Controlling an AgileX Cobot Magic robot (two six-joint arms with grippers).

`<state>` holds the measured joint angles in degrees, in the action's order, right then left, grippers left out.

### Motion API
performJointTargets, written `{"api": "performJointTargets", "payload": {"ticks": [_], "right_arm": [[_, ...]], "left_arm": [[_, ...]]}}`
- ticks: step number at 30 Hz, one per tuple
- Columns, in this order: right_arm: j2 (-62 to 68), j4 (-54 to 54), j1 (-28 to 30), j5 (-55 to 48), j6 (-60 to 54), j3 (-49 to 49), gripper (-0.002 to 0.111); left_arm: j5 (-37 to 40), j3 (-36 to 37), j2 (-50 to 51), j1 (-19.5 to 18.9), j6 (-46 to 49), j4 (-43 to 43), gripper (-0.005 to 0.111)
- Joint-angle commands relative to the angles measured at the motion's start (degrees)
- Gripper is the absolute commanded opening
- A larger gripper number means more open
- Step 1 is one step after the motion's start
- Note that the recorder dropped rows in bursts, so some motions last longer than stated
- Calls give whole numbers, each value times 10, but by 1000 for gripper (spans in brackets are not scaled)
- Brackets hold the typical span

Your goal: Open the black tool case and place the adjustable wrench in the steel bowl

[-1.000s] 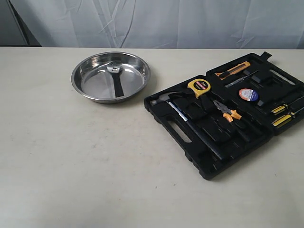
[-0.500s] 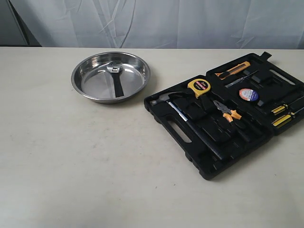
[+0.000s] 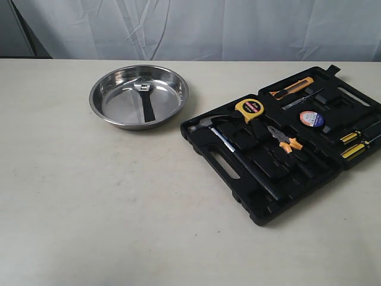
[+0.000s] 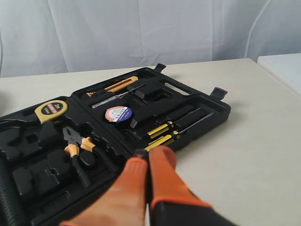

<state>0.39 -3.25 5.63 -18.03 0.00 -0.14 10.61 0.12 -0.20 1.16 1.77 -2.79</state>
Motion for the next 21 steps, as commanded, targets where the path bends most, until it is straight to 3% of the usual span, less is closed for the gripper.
{"api": "performJointTargets", "payload": {"ticks": [1,21], "right_arm": [[-4,0,3,4,0,1,-1],[-4,-8,3,4,0,1,-1]], "left_arm": [[-3,-1,2,1,-1,1,0],[-3,-1,2,1,-1,1,0]]}}
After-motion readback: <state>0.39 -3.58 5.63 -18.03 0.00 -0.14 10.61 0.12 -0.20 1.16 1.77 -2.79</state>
